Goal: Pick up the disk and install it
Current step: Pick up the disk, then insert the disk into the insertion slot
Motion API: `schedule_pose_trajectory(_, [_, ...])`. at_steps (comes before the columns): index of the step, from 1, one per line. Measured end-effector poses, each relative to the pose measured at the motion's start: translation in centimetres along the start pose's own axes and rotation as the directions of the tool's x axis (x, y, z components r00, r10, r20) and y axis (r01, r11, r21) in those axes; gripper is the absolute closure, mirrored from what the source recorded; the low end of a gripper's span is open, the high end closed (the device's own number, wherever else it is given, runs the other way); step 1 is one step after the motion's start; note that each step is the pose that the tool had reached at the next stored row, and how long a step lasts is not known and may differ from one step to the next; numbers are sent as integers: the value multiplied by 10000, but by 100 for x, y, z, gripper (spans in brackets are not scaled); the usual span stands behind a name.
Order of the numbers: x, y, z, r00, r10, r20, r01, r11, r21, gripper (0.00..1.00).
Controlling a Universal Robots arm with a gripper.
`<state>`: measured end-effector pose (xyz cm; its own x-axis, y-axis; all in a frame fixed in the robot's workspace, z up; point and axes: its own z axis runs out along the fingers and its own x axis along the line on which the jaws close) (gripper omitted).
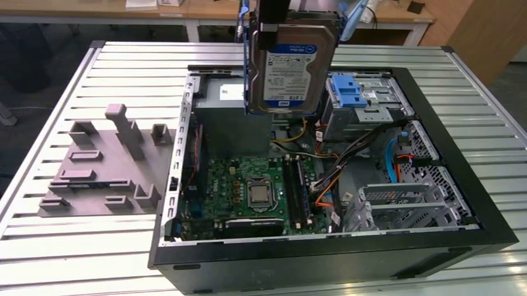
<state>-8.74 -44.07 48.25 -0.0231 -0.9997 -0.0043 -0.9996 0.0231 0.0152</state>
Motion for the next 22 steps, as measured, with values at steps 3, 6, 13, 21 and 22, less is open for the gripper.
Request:
schedule_pose_trajectory(3, [4, -41, 3, 10000, 3, 1, -3, 10000, 1, 64])
schedule_pose_trajectory(6, [3, -48, 3, 10000, 4, 0, -4, 10000, 0, 64])
schedule_pose_trajectory(13, [3, -58, 3, 10000, 4, 0, -4, 10000, 0, 64])
schedule_pose_trajectory(21, [45, -60, 5, 10000, 4, 0, -4, 10000, 0, 64])
schedule_pose_trajectory(22, [179, -63, 9, 10000, 4, -1, -4, 10000, -1, 64])
